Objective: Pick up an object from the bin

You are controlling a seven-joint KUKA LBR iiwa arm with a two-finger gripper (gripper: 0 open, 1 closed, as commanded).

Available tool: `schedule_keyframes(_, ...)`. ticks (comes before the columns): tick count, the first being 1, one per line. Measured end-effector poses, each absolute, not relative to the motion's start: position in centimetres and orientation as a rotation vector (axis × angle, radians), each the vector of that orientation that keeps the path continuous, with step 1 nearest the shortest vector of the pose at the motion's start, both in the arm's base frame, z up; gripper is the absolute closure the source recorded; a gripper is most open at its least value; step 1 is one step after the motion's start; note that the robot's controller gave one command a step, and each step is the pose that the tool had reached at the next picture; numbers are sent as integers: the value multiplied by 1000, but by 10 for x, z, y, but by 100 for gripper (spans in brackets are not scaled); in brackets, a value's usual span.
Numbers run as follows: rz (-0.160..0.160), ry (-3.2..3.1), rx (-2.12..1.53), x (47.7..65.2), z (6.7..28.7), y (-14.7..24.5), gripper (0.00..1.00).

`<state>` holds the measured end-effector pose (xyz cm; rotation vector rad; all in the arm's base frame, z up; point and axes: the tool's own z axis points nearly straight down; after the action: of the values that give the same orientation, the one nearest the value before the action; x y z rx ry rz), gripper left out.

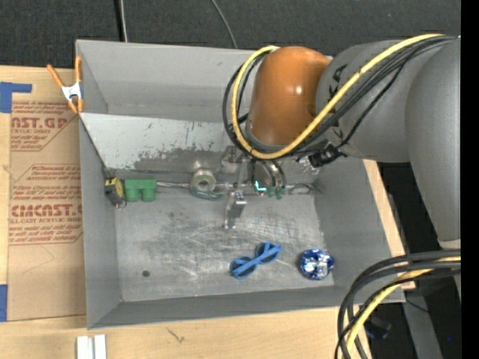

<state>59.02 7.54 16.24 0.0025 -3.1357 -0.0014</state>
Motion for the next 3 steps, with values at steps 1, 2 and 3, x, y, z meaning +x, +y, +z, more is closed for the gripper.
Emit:
schedule_keyframes(1, 0, -3129, 152, 530, 103, 40, 0)
schedule_keyframes(2, 2, -3116, 356, 494, 80, -28, 0)
schedule_keyframes(3, -2, -3120, 362, 496, 81, -25, 100)
